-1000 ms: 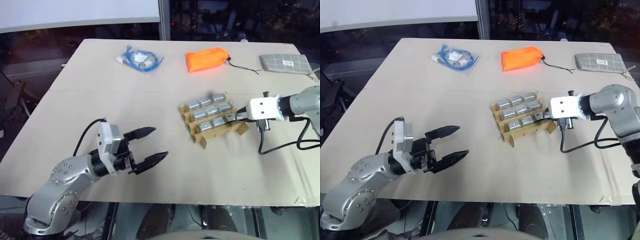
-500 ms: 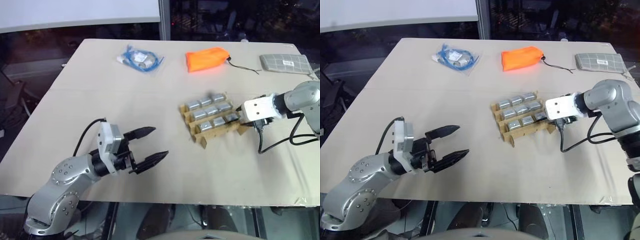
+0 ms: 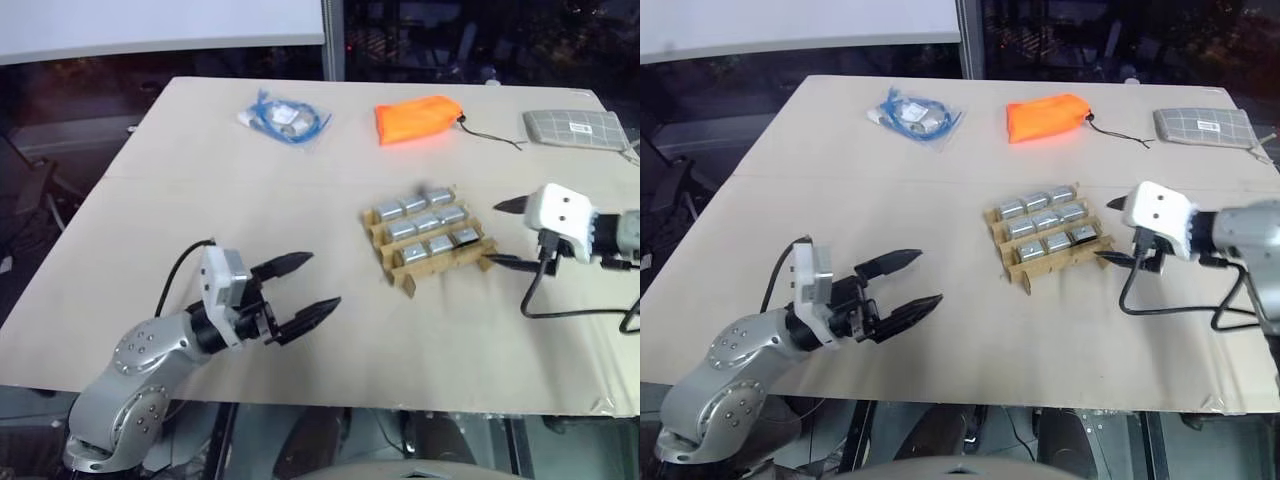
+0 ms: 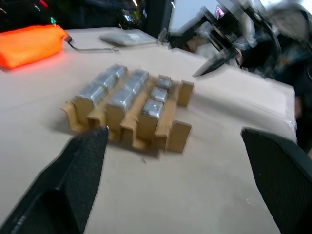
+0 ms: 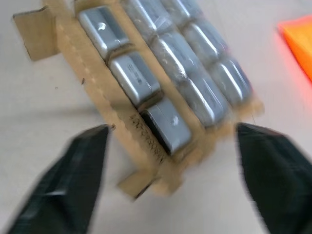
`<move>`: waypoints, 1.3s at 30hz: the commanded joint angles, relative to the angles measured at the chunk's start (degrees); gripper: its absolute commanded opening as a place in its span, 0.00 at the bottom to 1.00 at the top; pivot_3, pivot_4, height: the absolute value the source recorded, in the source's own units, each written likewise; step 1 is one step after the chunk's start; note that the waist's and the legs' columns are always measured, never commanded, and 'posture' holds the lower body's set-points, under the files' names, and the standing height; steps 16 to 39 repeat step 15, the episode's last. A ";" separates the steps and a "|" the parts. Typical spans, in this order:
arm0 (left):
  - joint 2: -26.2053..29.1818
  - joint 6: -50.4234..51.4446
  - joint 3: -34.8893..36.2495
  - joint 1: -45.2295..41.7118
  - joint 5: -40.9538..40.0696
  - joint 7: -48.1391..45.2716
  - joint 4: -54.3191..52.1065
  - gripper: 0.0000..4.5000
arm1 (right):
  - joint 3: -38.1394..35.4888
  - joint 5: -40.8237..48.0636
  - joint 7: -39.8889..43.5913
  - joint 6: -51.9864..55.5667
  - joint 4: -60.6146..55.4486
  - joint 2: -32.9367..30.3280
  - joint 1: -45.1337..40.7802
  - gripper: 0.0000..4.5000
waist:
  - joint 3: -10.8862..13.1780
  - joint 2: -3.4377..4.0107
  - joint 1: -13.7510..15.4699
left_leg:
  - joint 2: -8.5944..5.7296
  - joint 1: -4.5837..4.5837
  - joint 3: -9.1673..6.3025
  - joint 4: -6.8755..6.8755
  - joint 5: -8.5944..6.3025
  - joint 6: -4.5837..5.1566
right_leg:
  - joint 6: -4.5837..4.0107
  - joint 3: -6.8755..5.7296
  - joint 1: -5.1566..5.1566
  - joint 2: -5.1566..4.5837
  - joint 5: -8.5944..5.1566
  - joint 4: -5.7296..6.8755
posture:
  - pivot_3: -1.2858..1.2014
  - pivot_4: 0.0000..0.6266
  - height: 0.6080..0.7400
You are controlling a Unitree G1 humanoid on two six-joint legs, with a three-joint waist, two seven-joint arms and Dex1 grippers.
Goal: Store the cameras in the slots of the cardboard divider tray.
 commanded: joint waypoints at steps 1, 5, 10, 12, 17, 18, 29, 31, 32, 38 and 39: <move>-1.09 -2.65 0.71 1.25 2.82 1.87 0.68 1.00 | -11.20 6.45 -6.51 6.42 -9.81 3.95 8.14 1.00 | -0.03 0.06 -0.18 | 0.00 0.01 0.03 -0.01 0.00 0.00 | 0.00 0.04 -0.02 0.01 0.00 0.04 | 0.52 0.24 1.00; -2.42 -7.49 0.50 5.26 8.79 1.87 3.74 1.00 | -18.82 10.85 -6.37 6.73 -15.87 6.93 20.61 1.00 | -0.07 0.07 -0.20 | 0.00 0.08 0.11 0.00 0.00 0.02 | 0.01 0.07 0.06 0.01 -0.01 0.03 | 0.52 0.24 1.00; -2.48 -9.57 -0.27 10.10 11.29 0.63 4.06 1.00 | -22.92 11.10 -9.52 4.63 -15.33 9.01 26.58 1.00 | -0.07 0.06 -0.32 | 0.02 0.10 0.17 0.07 0.00 0.02 | 0.03 0.12 0.10 0.01 -0.01 0.03 | 0.52 0.24 1.00; -1.96 -9.16 -0.37 10.98 11.29 0.07 3.38 1.00 | -22.95 10.42 -10.38 3.32 -14.69 9.43 27.85 1.00 | -0.10 0.03 -0.29 | 0.04 0.12 0.14 0.12 0.00 0.01 | 0.03 0.07 0.17 0.02 -0.02 0.03 | 0.52 0.24 1.00; -0.88 -8.36 -0.14 11.28 11.01 -0.66 2.72 1.00 | -22.11 9.05 -11.09 0.67 -12.76 9.46 29.05 1.00 | -0.10 0.03 -0.29 | 0.05 0.14 0.13 0.13 0.00 0.01 | 0.03 0.05 0.21 0.02 -0.03 0.02 | 0.52 0.24 1.00; -0.88 -8.36 -0.14 11.28 11.01 -0.66 2.72 1.00 | -22.11 9.05 -11.09 0.67 -12.76 9.46 29.05 1.00 | -0.10 0.03 -0.29 | 0.05 0.14 0.13 0.13 0.00 0.01 | 0.03 0.05 0.21 0.02 -0.03 0.02 | 0.52 0.24 1.00; -0.88 -8.36 -0.14 11.28 11.01 -0.66 2.72 1.00 | -22.11 9.05 -11.09 0.67 -12.76 9.46 29.05 1.00 | -0.10 0.03 -0.29 | 0.05 0.14 0.13 0.13 0.00 0.01 | 0.03 0.05 0.21 0.02 -0.03 0.02 | 0.52 0.24 1.00; -0.88 -8.36 -0.14 11.28 11.01 -0.66 2.72 1.00 | -22.11 9.05 -11.09 0.67 -12.76 9.46 29.05 1.00 | -0.10 0.03 -0.29 | 0.05 0.14 0.13 0.13 0.00 0.01 | 0.03 0.05 0.21 0.02 -0.03 0.02 | 0.52 0.24 1.00; -0.88 -8.36 -0.14 11.28 11.01 -0.66 2.72 1.00 | -22.11 9.05 -11.09 0.67 -12.76 9.46 29.05 1.00 | -0.10 0.03 -0.29 | 0.05 0.14 0.13 0.13 0.00 0.01 | 0.03 0.05 0.21 0.02 -0.03 0.02 | 0.52 0.24 1.00; -0.88 -8.36 -0.14 11.28 11.01 -0.66 2.72 1.00 | -22.11 9.05 -11.09 0.67 -12.76 9.46 29.05 1.00 | -0.10 0.03 -0.29 | 0.05 0.14 0.13 0.13 0.00 0.01 | 0.03 0.05 0.21 0.02 -0.03 0.02 | 0.52 0.24 1.00; -0.88 -8.36 -0.14 11.28 11.01 -0.66 2.72 1.00 | -22.11 9.05 -11.09 0.67 -12.76 9.46 29.05 1.00 | -0.10 0.03 -0.29 | 0.05 0.14 0.13 0.13 0.00 0.01 | 0.03 0.05 0.21 0.02 -0.03 0.02 | 0.52 0.24 1.00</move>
